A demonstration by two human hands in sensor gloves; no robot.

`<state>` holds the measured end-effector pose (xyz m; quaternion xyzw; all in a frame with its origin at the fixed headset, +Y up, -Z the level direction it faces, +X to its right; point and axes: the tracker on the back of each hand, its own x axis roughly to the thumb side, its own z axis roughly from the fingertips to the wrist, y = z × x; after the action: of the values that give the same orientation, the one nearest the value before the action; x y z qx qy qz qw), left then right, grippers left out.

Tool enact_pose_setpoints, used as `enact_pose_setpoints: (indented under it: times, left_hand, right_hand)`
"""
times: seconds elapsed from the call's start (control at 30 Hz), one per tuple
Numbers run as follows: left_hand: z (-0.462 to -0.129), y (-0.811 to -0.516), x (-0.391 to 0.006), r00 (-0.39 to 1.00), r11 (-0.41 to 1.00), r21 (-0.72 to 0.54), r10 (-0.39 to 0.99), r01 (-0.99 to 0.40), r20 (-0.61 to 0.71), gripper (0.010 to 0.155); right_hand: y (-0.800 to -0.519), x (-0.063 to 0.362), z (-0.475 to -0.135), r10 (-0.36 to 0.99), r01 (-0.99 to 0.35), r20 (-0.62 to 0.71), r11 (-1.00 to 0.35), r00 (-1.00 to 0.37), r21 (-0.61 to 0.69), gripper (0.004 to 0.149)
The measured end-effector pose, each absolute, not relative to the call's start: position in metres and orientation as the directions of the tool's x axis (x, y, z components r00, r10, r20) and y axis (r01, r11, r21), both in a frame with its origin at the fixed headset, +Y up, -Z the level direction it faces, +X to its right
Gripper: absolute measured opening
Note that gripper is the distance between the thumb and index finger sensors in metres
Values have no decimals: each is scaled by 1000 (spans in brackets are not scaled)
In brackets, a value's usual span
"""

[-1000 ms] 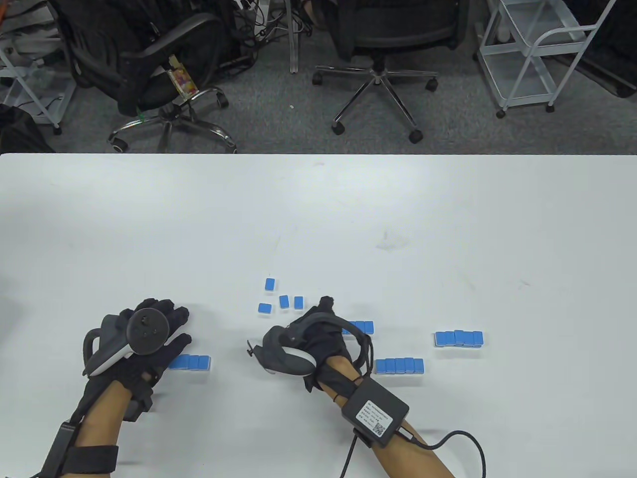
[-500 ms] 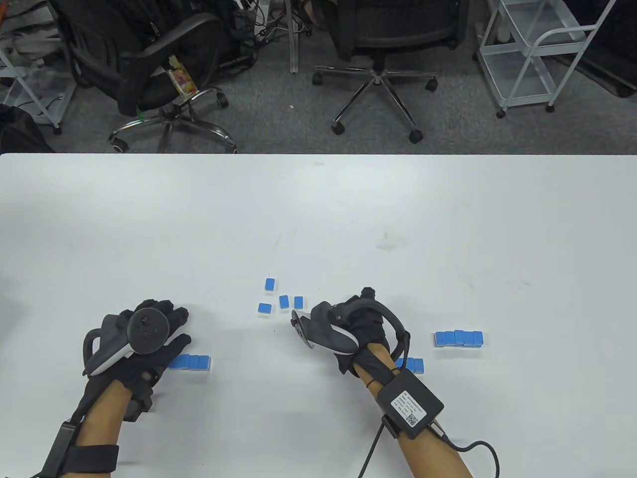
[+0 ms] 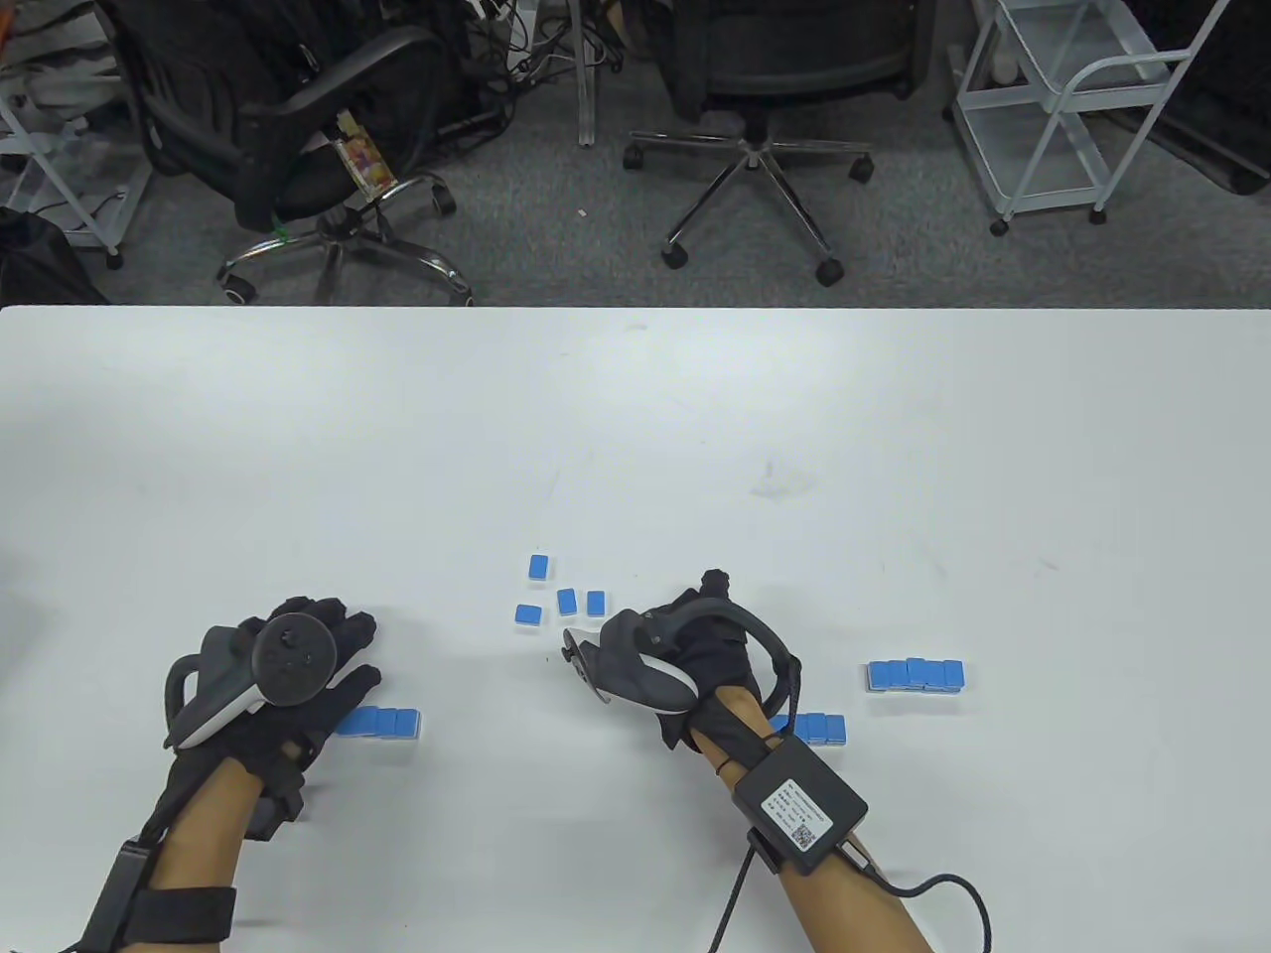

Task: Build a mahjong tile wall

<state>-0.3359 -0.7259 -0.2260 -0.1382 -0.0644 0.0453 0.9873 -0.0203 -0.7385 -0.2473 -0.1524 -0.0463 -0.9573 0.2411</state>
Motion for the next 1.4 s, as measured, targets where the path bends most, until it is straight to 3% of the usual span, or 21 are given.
enact_pose_setpoints:
  times: [0.13, 0.33, 0.53, 0.7, 0.97, 1.17, 1.4]
  left_hand:
    - [-226, -726, -336, 988, 958, -278, 108, -72, 115, 64]
    - [-226, -726, -336, 988, 957, -280, 108, -72, 113, 64]
    - [-226, -726, -336, 988, 957, -280, 107, -72, 113, 64]
    - [-226, -726, -336, 987, 957, -282, 109, -73, 115, 64]
    - [-226, -726, -335, 986, 958, -278, 111, -73, 123, 64]
    - [-227, -726, -335, 986, 958, -276, 114, -77, 123, 64]
    - [-227, -725, -335, 985, 959, -271, 117, -79, 125, 64]
  right_hand:
    - [-736, -20, -247, -419, 451, 319, -892, -850, 30, 58]
    - [-711, -15, -253, -327, 346, 272, -938, -905, 24, 62]
    - [-700, -31, -257, -405, 410, 257, -911, -877, -37, 60]
    - [-709, -62, -264, -467, 472, 266, -880, -843, -49, 61]
    - [-736, -89, -286, -520, 545, 224, -836, -824, 68, 67]
    - [-744, -88, -295, -537, 563, 192, -818, -821, 117, 57]
    - [-741, -87, -289, -567, 593, 229, -803, -791, 60, 52]
